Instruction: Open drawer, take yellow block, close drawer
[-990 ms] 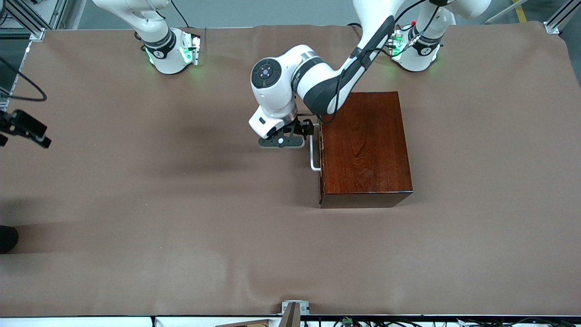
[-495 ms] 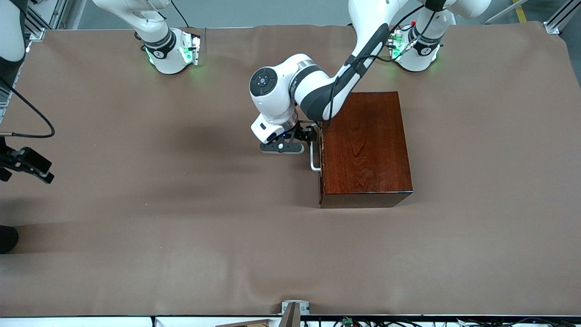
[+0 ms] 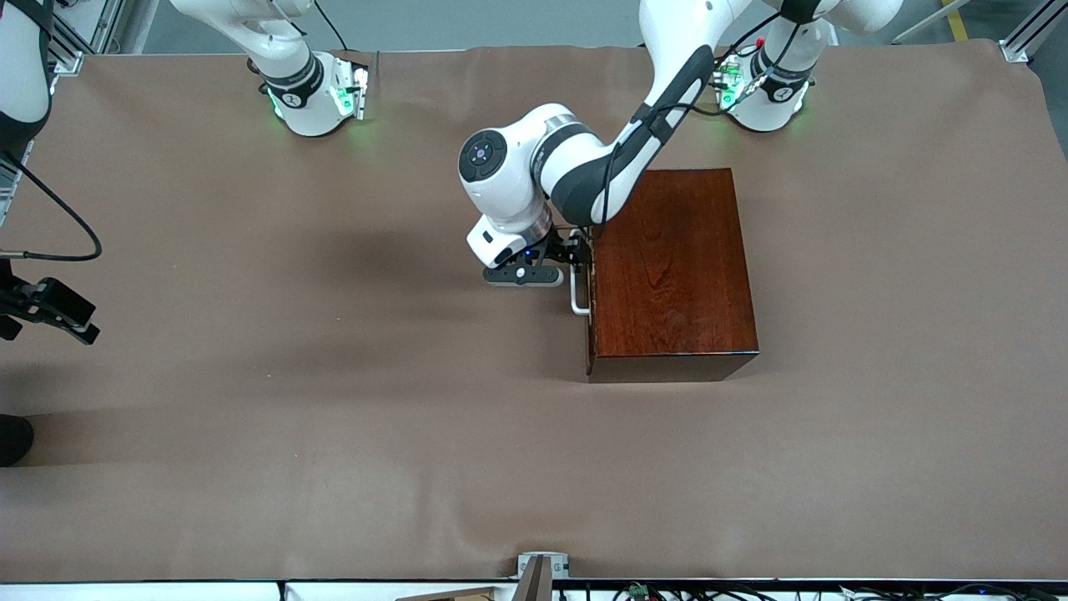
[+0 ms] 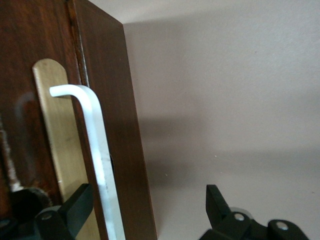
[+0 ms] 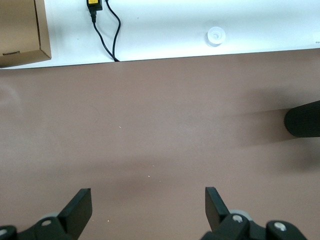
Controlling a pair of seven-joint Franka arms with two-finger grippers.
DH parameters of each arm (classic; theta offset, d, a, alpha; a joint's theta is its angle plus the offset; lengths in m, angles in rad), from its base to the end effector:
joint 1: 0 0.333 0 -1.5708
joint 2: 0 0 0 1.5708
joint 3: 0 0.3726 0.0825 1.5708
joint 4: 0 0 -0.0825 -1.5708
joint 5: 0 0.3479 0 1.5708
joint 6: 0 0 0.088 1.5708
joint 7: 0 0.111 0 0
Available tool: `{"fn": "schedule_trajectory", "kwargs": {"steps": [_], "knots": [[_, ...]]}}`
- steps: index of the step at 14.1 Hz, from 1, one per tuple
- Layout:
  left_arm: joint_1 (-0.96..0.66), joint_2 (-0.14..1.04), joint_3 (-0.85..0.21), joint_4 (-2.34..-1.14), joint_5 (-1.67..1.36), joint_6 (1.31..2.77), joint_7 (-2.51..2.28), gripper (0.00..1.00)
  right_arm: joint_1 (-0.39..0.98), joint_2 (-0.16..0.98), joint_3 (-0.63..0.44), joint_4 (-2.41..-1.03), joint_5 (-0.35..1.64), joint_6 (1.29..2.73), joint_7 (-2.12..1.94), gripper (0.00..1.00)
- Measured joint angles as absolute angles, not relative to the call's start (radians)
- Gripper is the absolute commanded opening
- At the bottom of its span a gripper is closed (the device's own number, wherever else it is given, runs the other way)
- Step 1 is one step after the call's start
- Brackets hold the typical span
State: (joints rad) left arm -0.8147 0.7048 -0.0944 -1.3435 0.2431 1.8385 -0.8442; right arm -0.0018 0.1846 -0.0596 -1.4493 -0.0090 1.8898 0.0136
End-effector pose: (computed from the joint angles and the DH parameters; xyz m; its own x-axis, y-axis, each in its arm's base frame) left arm 0.4686 -0.5407 0.3524 0.9907 -0.1341 -0.0233 -0.1356 -0.9564 -0.2586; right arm 0.6141 -0.0343 0.6596 0.9650 -0.0664 0.2536 -0.0729 -0.9972 0.0165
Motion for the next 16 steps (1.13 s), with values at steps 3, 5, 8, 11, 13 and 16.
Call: {"fn": "schedule_trajectory", "kwargs": {"steps": [3,5,8,11,13,16], "knots": [[-0.815,0.722,-0.095,-1.343,0.243,1.839,-0.844,1.00,-0.002,0.184,-0.060,-1.446,-0.009,1.854,0.014,1.00],[-0.815,0.722,-0.095,-1.342,0.243,1.840,-0.844,1.00,-0.002,0.177,-0.060,-1.440,-0.009,1.815,0.014,1.00],[-0.815,0.722,-0.095,-1.337,0.243,1.841,-0.846,1.00,-0.002,0.149,-0.059,-1.431,-0.008,1.702,0.014,1.00],[-0.815,0.723,-0.095,-1.337,0.243,1.855,-0.861,1.00,-0.002,0.120,-0.055,-1.424,-0.008,1.562,0.014,1.00],[-0.815,0.724,-0.095,-1.337,0.243,1.869,-0.867,1.00,0.000,0.108,-0.049,-1.404,-0.007,1.472,0.014,1.00],[-0.815,0.724,-0.096,-1.339,0.243,1.890,-0.884,1.00,0.003,0.103,-0.044,-1.379,0.004,1.396,0.014,1.00]]}}
